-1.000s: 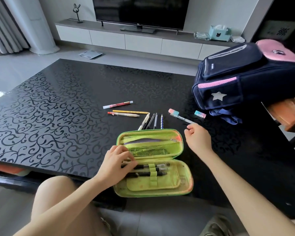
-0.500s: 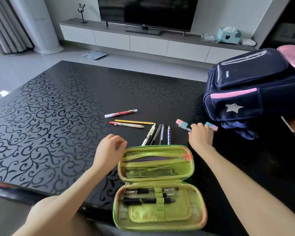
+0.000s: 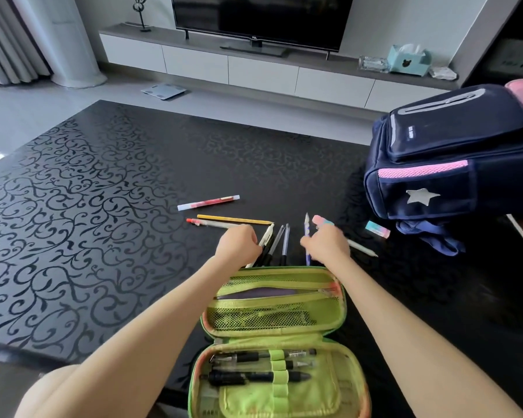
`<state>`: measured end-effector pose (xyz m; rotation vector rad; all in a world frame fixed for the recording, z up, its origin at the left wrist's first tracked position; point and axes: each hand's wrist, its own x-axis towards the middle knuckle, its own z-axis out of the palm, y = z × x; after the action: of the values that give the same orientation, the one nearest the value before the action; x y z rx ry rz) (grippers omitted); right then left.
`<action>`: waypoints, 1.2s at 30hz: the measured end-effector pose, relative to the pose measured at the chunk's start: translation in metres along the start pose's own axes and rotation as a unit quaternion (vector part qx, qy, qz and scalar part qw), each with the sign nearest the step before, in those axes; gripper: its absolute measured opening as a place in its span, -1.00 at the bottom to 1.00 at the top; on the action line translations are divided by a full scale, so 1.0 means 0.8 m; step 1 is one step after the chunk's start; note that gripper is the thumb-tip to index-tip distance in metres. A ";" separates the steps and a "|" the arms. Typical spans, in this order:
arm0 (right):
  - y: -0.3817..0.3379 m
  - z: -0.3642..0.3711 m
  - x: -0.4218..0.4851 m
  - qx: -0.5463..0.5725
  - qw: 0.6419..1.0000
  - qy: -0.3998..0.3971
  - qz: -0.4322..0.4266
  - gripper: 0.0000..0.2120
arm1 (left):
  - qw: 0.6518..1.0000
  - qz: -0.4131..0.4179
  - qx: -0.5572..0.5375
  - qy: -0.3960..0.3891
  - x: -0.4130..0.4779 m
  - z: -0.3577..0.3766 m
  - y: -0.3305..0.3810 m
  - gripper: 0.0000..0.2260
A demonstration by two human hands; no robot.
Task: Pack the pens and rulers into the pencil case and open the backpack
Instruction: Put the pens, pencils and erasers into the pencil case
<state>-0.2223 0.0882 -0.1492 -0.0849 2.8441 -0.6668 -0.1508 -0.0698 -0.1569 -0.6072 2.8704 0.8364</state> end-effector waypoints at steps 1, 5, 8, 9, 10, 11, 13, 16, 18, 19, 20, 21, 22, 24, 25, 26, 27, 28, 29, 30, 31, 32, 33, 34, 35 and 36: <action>0.003 -0.007 -0.004 0.066 0.996 0.060 -0.018 -0.85 | 1.000 0.006 -0.016 0.019 -0.006 -0.006 0.001 -0.89; -0.006 -0.041 -0.049 0.381 0.914 0.122 -0.073 -0.87 | 0.985 0.064 -0.155 0.048 -0.046 -0.037 0.017 -0.77; -0.022 -0.052 -0.115 0.545 0.836 0.000 -0.063 -0.89 | 0.951 0.120 -0.283 -0.034 -0.096 -0.054 0.036 -0.75; -0.023 -0.052 -0.137 0.571 0.817 -0.043 -0.062 -0.86 | 0.945 0.139 -0.293 -0.044 -0.115 -0.056 0.039 -0.77; -0.021 -0.050 -0.156 0.583 0.806 -0.079 -0.063 -0.85 | 0.944 0.151 -0.290 -0.041 -0.133 -0.055 0.038 -0.80; -0.017 -0.049 -0.174 0.579 0.805 -0.108 -0.067 -0.86 | 0.945 0.158 -0.286 -0.032 -0.150 -0.053 0.034 -0.83; 0.004 -0.045 -0.201 0.538 0.827 -0.142 -0.079 -0.95 | 0.951 0.161 -0.263 -0.014 -0.184 -0.048 0.015 -0.86; 0.051 -0.028 -0.222 0.438 0.887 -0.126 -0.075 -0.95 | 0.964 0.153 -0.218 0.001 -0.226 -0.040 -0.040 -0.87; 0.082 -0.010 -0.229 0.299 0.948 -0.065 -0.092 -0.95 | 0.971 0.169 -0.171 0.008 -0.249 -0.034 -0.085 -0.89; 0.094 -0.001 -0.234 0.227 0.967 -0.039 -0.109 -0.95 | 0.974 0.185 -0.129 0.010 -0.258 -0.030 -0.106 -0.97; 0.102 0.006 -0.236 0.172 0.976 -0.015 -0.131 -0.95 | 0.976 0.200 -0.080 0.020 -0.265 -0.027 -0.123 -0.85; 0.107 0.012 -0.238 0.136 0.978 0.006 -0.157 -0.95 | 0.974 0.221 -0.042 0.035 -0.270 -0.023 -0.136 -0.72; 0.110 0.017 -0.241 0.112 0.977 0.025 -0.181 -0.95 | 0.971 0.236 -0.019 0.047 -0.276 -0.020 -0.145 -0.64; 0.110 0.024 -0.243 0.087 0.971 0.060 -0.215 -0.95 | 0.960 0.266 0.025 0.083 -0.281 -0.014 -0.148 -0.58; 0.111 0.026 -0.243 0.081 0.968 0.075 -0.225 -0.94 | 0.953 0.283 0.044 0.103 -0.283 -0.011 -0.147 -0.57; 0.111 0.028 -0.242 0.077 0.967 0.083 -0.230 -0.94 | 0.947 0.294 0.059 0.112 -0.282 -0.009 -0.144 -0.57; 0.111 0.031 -0.241 0.075 0.966 0.086 -0.232 -0.93 | 0.942 0.306 0.071 0.121 -0.281 -0.007 -0.140 -0.58; 0.112 0.032 -0.241 0.074 0.966 0.089 -0.233 -0.93 | 0.940 0.312 0.077 0.119 -0.281 -0.006 -0.134 -0.59; 0.113 0.033 -0.240 0.073 0.965 0.091 -0.233 -0.93 | 0.936 0.322 0.076 0.120 -0.280 -0.003 -0.128 -0.61; 0.114 0.034 -0.240 0.072 0.965 0.094 -0.234 -0.93 | 0.934 0.328 0.074 0.119 -0.279 0.000 -0.121 -0.64; 0.114 0.034 -0.240 0.071 0.964 0.097 -0.236 -0.93 | 0.932 0.335 0.074 0.115 -0.278 0.004 -0.114 -0.68; 0.115 0.036 -0.240 0.068 0.964 0.100 -0.237 -0.92 | 0.931 0.339 0.077 0.109 -0.277 0.007 -0.105 -0.71; 0.115 0.036 -0.240 0.064 0.964 0.102 -0.238 -0.92 | 0.929 0.346 0.079 0.110 -0.275 0.013 -0.097 -0.73; 0.115 0.037 -0.240 0.062 0.964 0.104 -0.239 -0.92 | 0.928 0.348 0.078 0.106 -0.273 0.017 -0.089 -0.74; 0.115 0.037 -0.240 0.063 0.964 0.103 -0.239 -0.92 | 0.928 0.349 0.075 0.106 -0.270 0.022 -0.081 -0.74; 0.115 0.037 -0.240 0.065 0.963 0.103 -0.240 -0.92 | 0.930 0.346 0.072 0.098 -0.267 0.026 -0.073 -0.75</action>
<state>-0.0287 0.1780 -0.1782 -0.7436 2.9829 -1.0059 0.0681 -0.0295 -0.1621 0.3998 3.3213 0.6277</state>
